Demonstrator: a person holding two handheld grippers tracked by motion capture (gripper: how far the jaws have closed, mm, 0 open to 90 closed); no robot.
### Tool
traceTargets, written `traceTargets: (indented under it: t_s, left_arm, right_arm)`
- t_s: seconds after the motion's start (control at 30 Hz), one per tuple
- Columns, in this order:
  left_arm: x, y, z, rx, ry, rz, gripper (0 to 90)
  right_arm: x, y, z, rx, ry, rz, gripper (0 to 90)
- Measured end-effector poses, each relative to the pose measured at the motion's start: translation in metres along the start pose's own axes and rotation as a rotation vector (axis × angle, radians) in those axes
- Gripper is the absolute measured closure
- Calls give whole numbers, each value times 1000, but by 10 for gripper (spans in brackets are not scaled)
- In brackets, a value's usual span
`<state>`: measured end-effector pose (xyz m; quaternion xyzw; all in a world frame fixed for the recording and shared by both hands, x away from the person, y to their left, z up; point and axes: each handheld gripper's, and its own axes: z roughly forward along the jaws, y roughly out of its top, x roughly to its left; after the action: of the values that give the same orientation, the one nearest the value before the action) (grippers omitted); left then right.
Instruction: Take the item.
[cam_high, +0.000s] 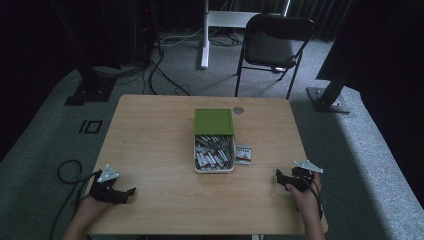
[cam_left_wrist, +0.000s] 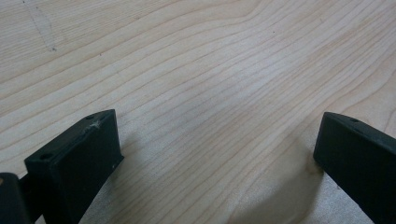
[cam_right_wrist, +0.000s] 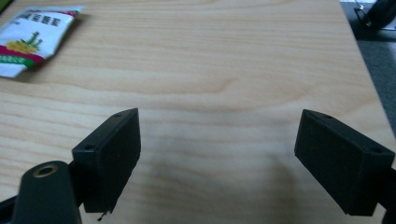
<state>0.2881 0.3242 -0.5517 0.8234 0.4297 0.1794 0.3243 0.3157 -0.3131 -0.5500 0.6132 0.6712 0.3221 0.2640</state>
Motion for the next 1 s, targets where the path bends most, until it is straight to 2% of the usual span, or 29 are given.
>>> traceTargets:
  t_s: [0.1,0.27,0.67,1.0]
  left_arm:
    - [0,0,0,0,0,0,14]
    - [0,0,0,0,0,0,14]
    - [0,0,0,0,0,0,14]
    - [0,0,0,0,0,0,14]
  right_arm:
    - [-4,-8,-4,19,-28,-15,147]
    - [-7,-16,-8,41,-25,-10,148]
    - [-3,-27,-20,41,-35,-1,144]
    - [-3,-33,-26,44,-7,-22,127]
